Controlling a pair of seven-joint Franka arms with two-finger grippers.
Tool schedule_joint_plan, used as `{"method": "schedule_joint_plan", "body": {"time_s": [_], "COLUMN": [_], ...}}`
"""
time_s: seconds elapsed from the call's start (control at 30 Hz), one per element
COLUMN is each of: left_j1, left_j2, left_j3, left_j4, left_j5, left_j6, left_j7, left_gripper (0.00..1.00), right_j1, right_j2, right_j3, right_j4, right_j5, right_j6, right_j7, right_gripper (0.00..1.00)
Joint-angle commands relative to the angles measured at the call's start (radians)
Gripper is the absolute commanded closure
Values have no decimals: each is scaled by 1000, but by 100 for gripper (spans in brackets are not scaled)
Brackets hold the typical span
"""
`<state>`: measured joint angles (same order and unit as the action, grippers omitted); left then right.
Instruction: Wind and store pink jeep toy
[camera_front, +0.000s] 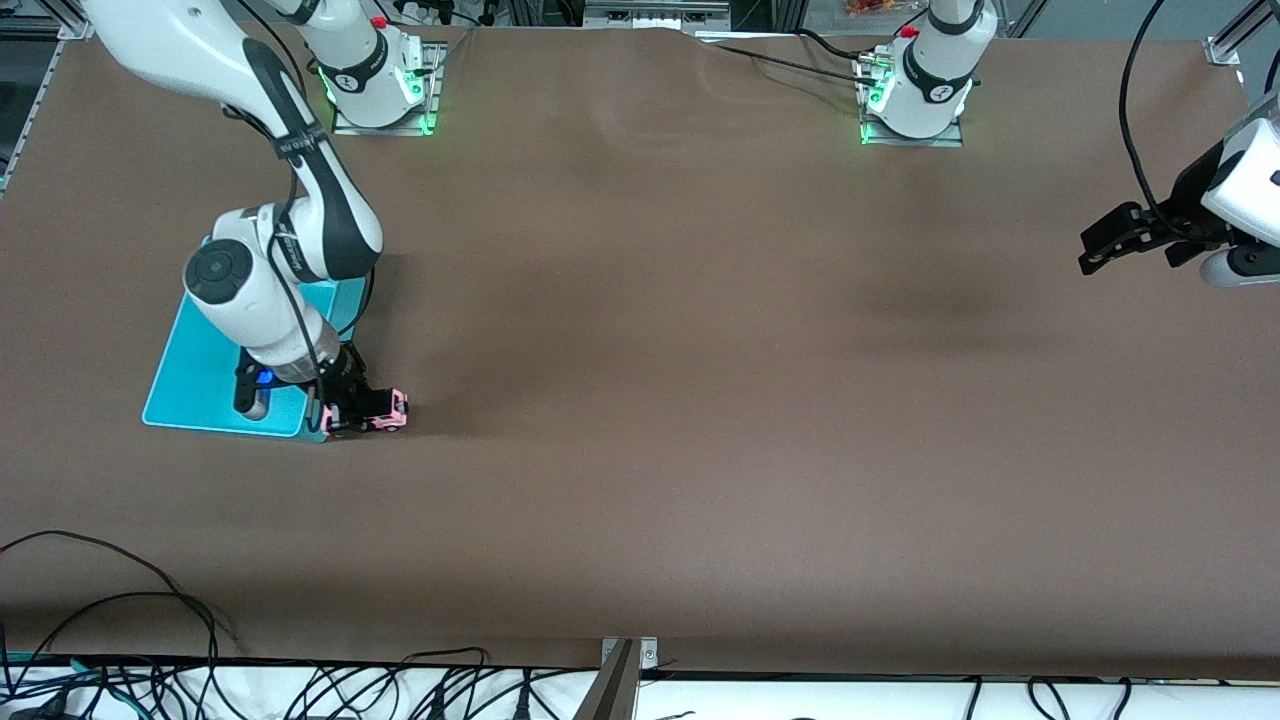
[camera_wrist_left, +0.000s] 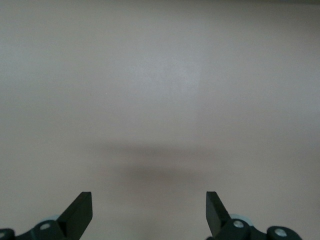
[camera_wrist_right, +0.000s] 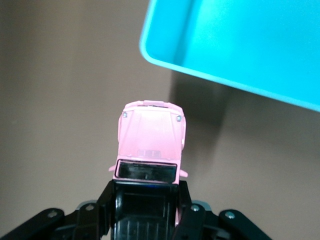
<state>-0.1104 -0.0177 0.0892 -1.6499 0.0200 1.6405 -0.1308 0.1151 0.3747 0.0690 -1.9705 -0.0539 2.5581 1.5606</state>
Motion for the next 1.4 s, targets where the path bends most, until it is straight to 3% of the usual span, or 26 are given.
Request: {"method": "schedule_joint_plan", "body": {"time_s": [0.0,0.2,0.47,0.73,0.97,1.37], "left_j1": [-11,-11,-11,-11,-11,-8], "left_j2": [-8,-10,-4,50,56,70], "left_j3": [0,-6,-22,-20,-20,-17], "left_j4": [19,47,42,41,33,36], "left_j5": [-18,-18,-11,-6,-6,-6], "left_j6": [-18,-39,-44,-39,-39,-39], "left_j7": [5,7,7,7,0,-1], "left_gripper": [0,0,0,0,0,0], "right_j1": [-5,-15,-63,-81,-83,-83], "right_j2": [-72,-129,-178,-189,-181,-166], "right_j3": [5,-6,-38,-165,-244,-273], "right_j4": [21,48,27,-7,-83,-326], "right_j5": [-23,-11,31,32,34,31], "right_j6": [-143,-332,-407,-498,-464,-142], "right_j7": [-86,-416,-737,-1155,-1439,-1462], "right_gripper": [100,100,100,100,100,100]}}
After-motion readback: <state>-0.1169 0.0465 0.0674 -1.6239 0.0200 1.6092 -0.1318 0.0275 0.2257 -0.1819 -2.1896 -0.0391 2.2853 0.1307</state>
